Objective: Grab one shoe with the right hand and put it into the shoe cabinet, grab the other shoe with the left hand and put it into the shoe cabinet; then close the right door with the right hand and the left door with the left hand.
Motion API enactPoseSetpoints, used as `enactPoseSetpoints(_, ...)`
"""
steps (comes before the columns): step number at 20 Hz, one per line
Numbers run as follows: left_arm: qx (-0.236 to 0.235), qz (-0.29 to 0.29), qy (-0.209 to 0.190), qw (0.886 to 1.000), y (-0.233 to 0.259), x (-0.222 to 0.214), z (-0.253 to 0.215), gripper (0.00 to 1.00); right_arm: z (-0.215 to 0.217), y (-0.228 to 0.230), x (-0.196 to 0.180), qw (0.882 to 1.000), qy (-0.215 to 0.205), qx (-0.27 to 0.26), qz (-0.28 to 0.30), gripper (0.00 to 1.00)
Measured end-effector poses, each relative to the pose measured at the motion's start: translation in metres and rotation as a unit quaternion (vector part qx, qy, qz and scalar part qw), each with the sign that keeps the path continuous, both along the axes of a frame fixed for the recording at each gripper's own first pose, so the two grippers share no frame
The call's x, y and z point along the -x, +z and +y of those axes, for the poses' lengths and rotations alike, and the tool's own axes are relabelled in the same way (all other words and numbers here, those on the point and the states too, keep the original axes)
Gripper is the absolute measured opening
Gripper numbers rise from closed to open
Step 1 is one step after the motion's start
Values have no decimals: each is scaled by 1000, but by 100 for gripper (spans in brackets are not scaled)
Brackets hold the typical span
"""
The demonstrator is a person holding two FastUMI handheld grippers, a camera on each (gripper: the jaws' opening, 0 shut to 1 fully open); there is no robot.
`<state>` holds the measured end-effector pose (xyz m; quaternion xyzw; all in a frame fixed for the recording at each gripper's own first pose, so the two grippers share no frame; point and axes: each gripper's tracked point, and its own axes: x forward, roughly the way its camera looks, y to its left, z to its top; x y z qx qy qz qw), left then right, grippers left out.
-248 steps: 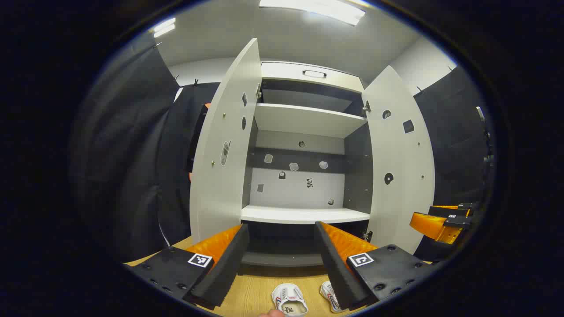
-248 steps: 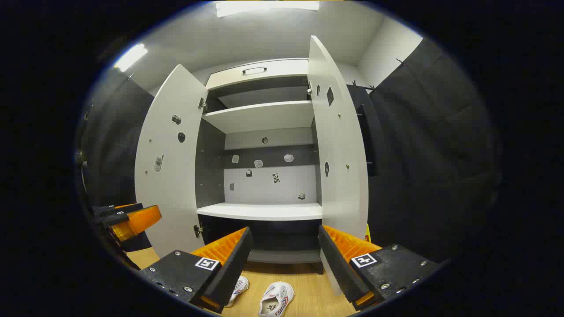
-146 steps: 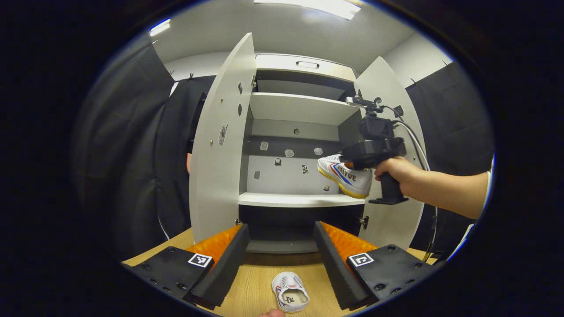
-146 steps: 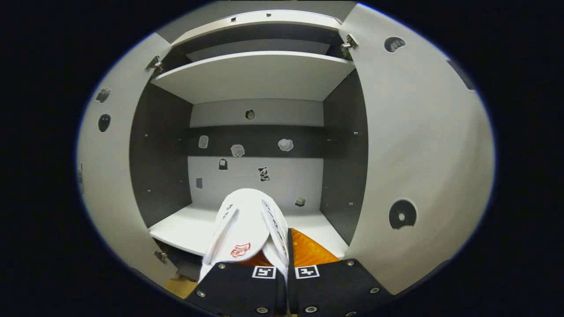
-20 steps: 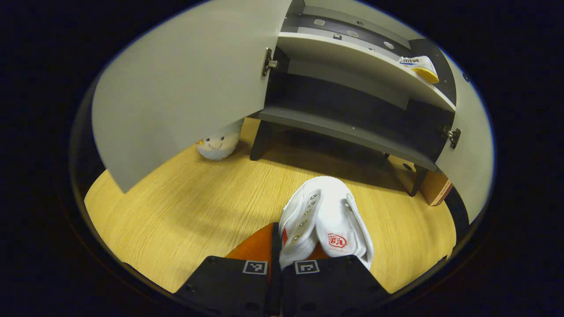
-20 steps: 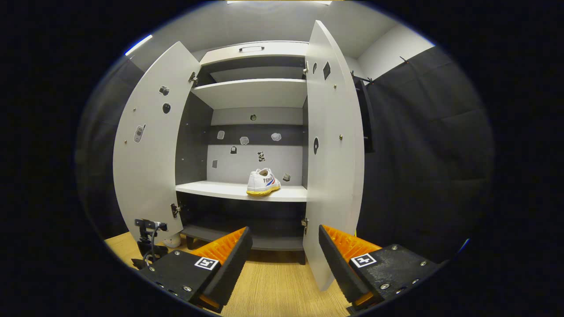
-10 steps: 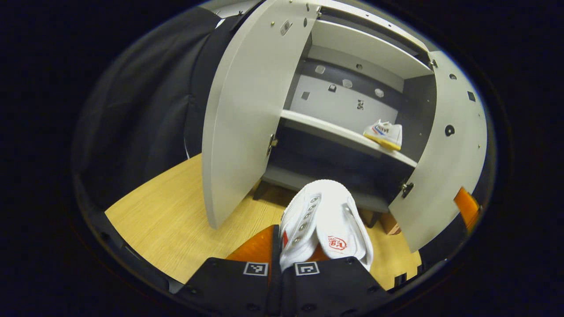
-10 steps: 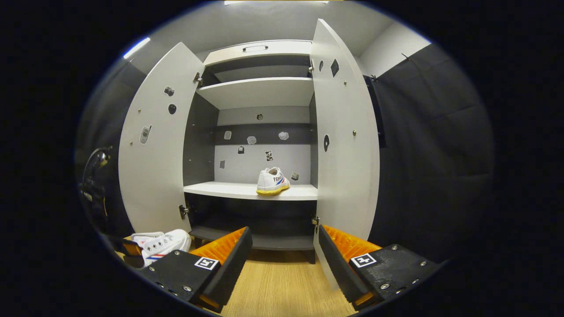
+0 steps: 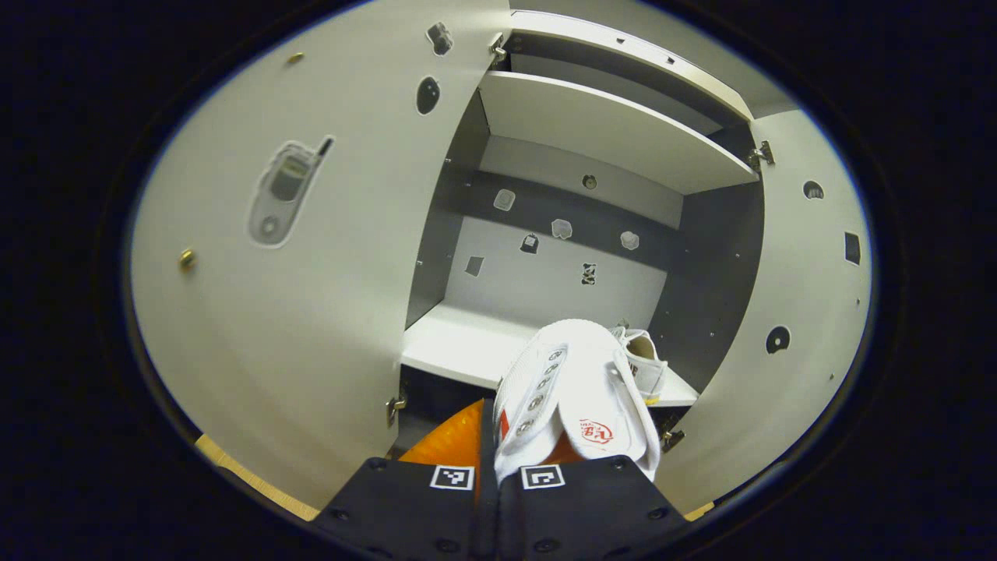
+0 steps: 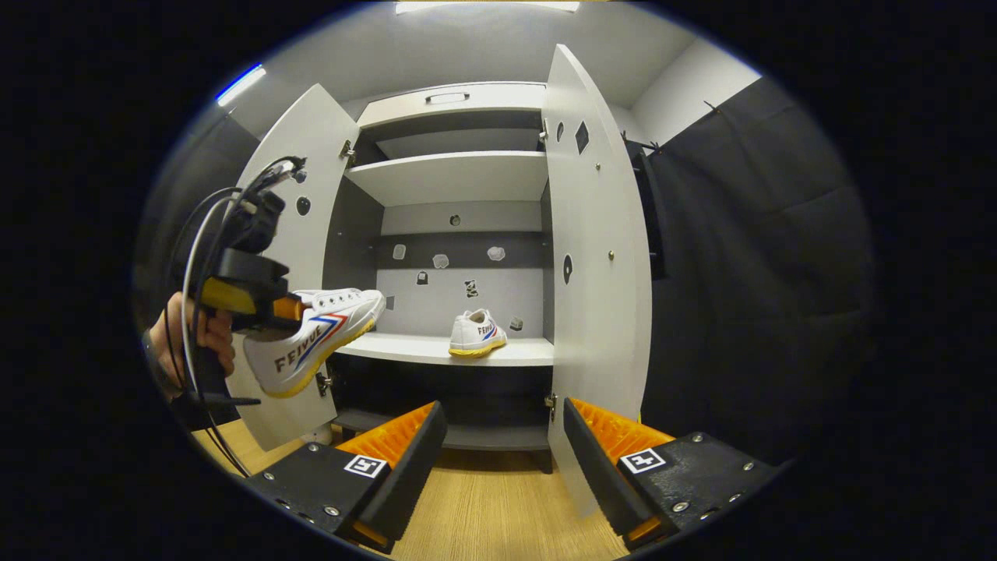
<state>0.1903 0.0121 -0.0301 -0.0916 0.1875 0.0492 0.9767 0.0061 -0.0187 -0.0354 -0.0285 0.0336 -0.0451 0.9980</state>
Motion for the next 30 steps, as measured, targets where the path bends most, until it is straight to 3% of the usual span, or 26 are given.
enactPoseSetpoints(4, -24, 19, -6, 1000, -1, -80, -1, 8, 1, 1, 5, 1000, -1, 3, -2, 93)
enactPoseSetpoints(11, -45, 124, 5, 991, -72, -176, -5, 8, 2, -4, 8, 1000, 6, 10, 10, 93)
enactPoseSetpoints(17, -58, 181, 24, 981, -114, -204, 1, 8, -8, -10, 8, 1000, -7, 4, 17, 93)
enactPoseSetpoints(23, -74, 190, 11, 979, -115, -204, 2, 10, -14, -14, 4, 1000, -11, -11, 21, 93)
enactPoseSetpoints(27, -95, 197, 19, 976, -112, -201, 12, 24, -13, -12, 1, 1000, -8, -10, 17, 93)
enactPoseSetpoints(28, -95, 199, 19, 975, -108, -198, 11, 42, -13, -12, 1, 1000, -8, -10, 17, 89)
enactPoseSetpoints(30, -100, 199, 22, 975, -104, -194, 15, 63, -11, -13, -1, 1000, -4, -14, 18, 93)
